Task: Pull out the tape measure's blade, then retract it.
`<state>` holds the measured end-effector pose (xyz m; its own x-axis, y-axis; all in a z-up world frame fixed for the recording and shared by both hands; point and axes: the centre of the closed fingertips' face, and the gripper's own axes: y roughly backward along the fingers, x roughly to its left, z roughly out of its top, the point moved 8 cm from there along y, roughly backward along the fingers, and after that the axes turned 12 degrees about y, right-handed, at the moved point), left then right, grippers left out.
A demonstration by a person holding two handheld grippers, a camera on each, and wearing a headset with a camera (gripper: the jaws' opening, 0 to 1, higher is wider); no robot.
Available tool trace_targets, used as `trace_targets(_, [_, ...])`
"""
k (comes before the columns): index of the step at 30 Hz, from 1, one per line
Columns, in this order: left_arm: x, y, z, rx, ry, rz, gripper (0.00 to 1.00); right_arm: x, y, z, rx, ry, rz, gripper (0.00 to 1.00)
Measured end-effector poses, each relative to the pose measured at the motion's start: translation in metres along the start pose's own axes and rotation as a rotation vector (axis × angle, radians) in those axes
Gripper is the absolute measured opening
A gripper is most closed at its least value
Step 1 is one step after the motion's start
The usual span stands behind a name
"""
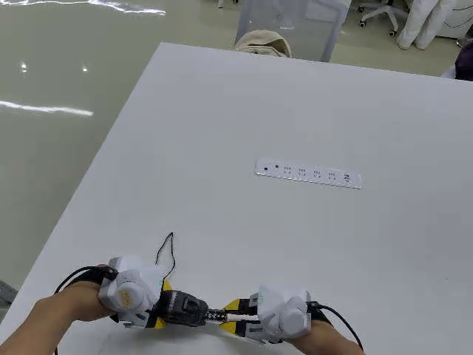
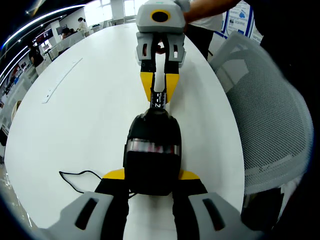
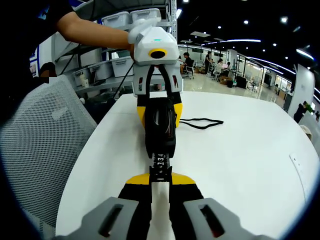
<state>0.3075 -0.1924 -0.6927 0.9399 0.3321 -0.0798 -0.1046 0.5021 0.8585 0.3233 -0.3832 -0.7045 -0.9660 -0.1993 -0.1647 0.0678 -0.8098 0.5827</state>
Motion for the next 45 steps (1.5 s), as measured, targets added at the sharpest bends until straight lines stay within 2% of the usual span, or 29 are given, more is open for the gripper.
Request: trace_targets(45, [-0.001,-0.002,0.002,-0.004,0.002,-0.008,0.29,0.005,0.02,-0.011,0.009,-0.006,-0.007,0.1])
